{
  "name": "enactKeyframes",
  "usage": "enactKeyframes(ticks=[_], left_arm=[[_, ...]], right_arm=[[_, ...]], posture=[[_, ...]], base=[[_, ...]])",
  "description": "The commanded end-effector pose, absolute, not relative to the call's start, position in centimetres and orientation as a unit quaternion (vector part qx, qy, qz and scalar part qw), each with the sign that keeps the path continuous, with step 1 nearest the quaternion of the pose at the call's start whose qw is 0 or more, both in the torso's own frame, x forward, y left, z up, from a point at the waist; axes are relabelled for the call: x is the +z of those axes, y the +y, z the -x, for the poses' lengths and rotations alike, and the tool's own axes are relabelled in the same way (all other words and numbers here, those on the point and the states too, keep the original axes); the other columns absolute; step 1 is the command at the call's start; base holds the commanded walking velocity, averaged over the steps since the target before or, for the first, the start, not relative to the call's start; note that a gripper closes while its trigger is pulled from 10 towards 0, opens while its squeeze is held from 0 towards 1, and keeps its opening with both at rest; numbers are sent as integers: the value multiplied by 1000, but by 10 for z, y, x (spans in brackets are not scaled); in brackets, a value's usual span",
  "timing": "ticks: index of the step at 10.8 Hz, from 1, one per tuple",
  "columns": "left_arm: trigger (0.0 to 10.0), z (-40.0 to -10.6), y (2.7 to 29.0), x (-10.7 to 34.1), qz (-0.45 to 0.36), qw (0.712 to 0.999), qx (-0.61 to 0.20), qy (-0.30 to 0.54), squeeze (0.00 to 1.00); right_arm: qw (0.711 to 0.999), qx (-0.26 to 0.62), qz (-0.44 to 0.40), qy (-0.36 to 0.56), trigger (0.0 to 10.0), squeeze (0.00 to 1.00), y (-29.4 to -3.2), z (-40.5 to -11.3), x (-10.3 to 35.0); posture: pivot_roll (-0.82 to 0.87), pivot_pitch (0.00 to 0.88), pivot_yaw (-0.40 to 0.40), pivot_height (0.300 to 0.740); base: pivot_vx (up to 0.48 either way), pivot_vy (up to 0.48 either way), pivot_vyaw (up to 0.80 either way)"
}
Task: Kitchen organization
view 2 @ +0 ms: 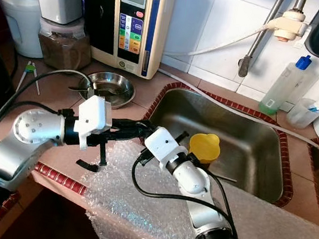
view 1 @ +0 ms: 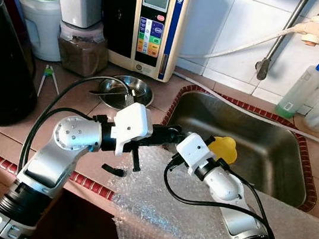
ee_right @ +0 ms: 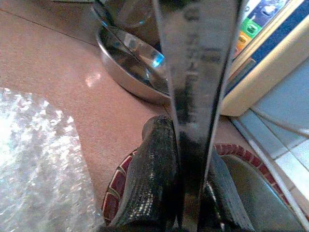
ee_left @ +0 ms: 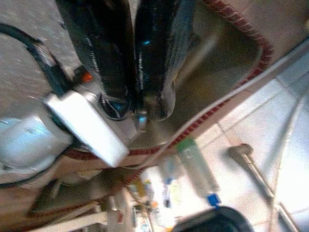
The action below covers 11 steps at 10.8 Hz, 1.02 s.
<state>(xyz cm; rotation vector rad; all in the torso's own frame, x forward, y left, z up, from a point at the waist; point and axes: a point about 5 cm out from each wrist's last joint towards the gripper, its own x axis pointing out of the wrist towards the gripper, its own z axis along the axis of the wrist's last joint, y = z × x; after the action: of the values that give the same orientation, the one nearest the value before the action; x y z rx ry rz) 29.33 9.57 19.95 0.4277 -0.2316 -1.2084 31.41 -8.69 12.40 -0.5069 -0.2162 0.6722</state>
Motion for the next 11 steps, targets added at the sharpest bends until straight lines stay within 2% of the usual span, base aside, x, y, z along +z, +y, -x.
enactKeyframes(ticks=[1, 3, 6, 11], left_arm=[[10000, -299, 97, 203, -197, 818, -528, -119, 1000], [10000, -299, 97, 203, -200, 820, -523, -122, 1000], [10000, -298, 96, 201, -167, 843, -491, -143, 1000], [10000, -293, 97, 180, -149, 878, -436, -128, 1000]], right_arm=[[900, 340, 245, -122, 0, 0, -77, -310, 126], [906, 321, 247, -125, 0, 0, -79, -313, 126], [910, 277, 276, -138, 0, 0, -99, -326, 138], [915, 194, 333, -120, 0, 0, -157, -338, 142]], posture=[[171, 0, -83, 740], [173, 0, -77, 740], [165, 0, -88, 740], [167, 0, -87, 740]], base=[[0, 0, 0], [0, 0, 0], [0, 0, 0], [0, 0, 0]])
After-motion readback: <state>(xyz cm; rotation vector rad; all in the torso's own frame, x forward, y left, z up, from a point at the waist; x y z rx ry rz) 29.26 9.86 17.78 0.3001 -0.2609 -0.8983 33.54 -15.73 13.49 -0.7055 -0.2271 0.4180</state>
